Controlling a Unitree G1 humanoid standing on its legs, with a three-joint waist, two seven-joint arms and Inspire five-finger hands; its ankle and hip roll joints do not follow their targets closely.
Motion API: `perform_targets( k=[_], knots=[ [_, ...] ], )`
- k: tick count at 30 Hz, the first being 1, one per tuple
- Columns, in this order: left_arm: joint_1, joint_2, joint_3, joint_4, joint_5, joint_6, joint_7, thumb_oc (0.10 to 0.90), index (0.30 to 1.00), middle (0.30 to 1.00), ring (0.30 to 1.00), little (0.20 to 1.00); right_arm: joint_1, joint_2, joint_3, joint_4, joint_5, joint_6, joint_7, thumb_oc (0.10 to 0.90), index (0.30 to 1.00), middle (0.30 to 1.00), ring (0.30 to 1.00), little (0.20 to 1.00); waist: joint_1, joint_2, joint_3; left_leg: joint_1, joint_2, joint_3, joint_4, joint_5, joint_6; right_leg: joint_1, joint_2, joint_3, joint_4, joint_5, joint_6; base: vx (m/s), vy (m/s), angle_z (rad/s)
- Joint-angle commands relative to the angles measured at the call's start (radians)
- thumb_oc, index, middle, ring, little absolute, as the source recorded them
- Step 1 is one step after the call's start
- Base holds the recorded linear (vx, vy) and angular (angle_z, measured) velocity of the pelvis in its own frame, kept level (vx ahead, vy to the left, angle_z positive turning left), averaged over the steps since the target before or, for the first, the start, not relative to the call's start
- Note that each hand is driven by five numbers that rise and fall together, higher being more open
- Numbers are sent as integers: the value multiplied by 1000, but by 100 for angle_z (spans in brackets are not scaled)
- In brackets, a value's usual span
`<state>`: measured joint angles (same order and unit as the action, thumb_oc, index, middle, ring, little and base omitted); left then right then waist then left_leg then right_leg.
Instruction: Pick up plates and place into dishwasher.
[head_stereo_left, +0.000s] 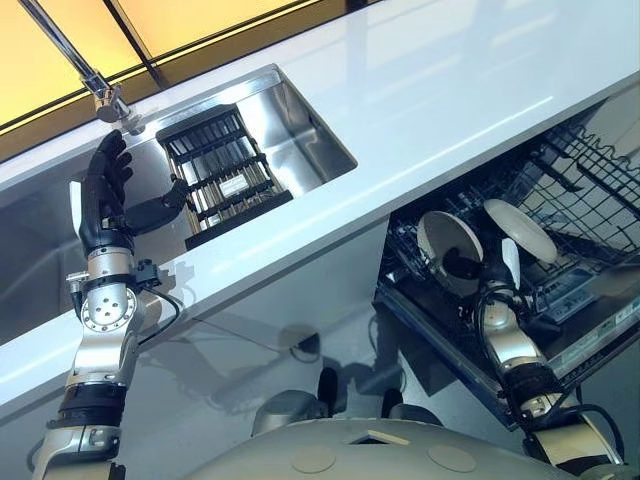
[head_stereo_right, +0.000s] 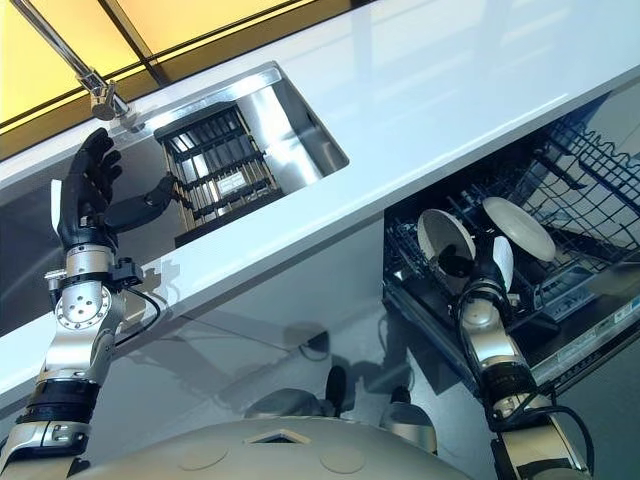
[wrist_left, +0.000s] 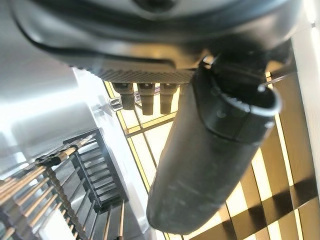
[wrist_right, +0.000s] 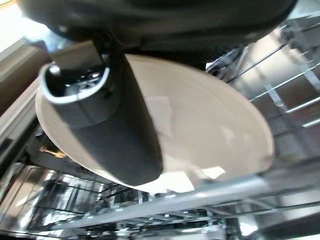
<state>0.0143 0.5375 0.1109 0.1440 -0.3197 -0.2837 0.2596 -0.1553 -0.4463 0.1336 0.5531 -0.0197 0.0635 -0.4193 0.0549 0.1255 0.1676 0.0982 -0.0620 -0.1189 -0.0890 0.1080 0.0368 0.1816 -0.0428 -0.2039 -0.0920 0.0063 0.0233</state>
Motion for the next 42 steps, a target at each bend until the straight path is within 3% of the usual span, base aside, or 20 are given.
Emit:
perform_targets(
  k=[1, 14, 29, 35, 38, 42],
  knots=[
    [-158, 39, 3, 29, -18, -76, -3, 800, 900, 900, 900, 900, -134, -24, -2, -58, -8, -129, -40, 800, 900, 900, 900, 900, 19, -4, -50, 40, -40, 40, 2, -138, -26, -57, 29, 3, 134, -143, 7, 4, 5, 5],
    [-135, 12, 18, 14, -2, -64, -18, 800, 900, 900, 900, 900, -63, -39, -96, -246, 35, -213, 11, 800, 900, 900, 900, 900, -14, -22, -44, 45, -35, 64, 2, -146, -16, -62, 32, 20, 131, -136, 17, 0, -3, -1],
    [-75, -13, 98, 4, -3, -57, -29, 800, 900, 900, 900, 900, 110, -21, -296, -493, 75, -342, 33, 800, 900, 900, 900, 900, -95, -32, -44, 47, -20, 125, 2, -156, -3, -92, 46, 66, 138, -128, 27, -5, -21, -15],
    [-64, -10, 118, 26, -24, -79, -46, 800, 900, 900, 900, 900, 166, 0, -343, -488, 137, -353, 36, 800, 900, 900, 900, 900, -123, -30, -44, 53, -17, 152, 2, -170, -3, -100, 48, 85, 147, -141, 33, 13, -19, -21],
    [-65, -4, 123, 34, -53, -82, -51, 800, 900, 900, 900, 900, 190, 4, -386, -405, 245, -347, 18, 800, 900, 900, 900, 900, -142, -25, -39, 55, -14, 166, 2, -176, -4, -103, 48, 93, 149, -143, 36, 27, -14, -15],
    [-77, -3, 111, 53, -72, -86, -60, 800, 900, 900, 900, 900, 202, 2, -408, -321, 276, -354, 16, 800, 900, 900, 900, 900, -149, -18, -33, 58, -15, 175, 2, -177, -5, -107, 47, 95, 157, -146, 38, 27, -18, -12]
  ],
)
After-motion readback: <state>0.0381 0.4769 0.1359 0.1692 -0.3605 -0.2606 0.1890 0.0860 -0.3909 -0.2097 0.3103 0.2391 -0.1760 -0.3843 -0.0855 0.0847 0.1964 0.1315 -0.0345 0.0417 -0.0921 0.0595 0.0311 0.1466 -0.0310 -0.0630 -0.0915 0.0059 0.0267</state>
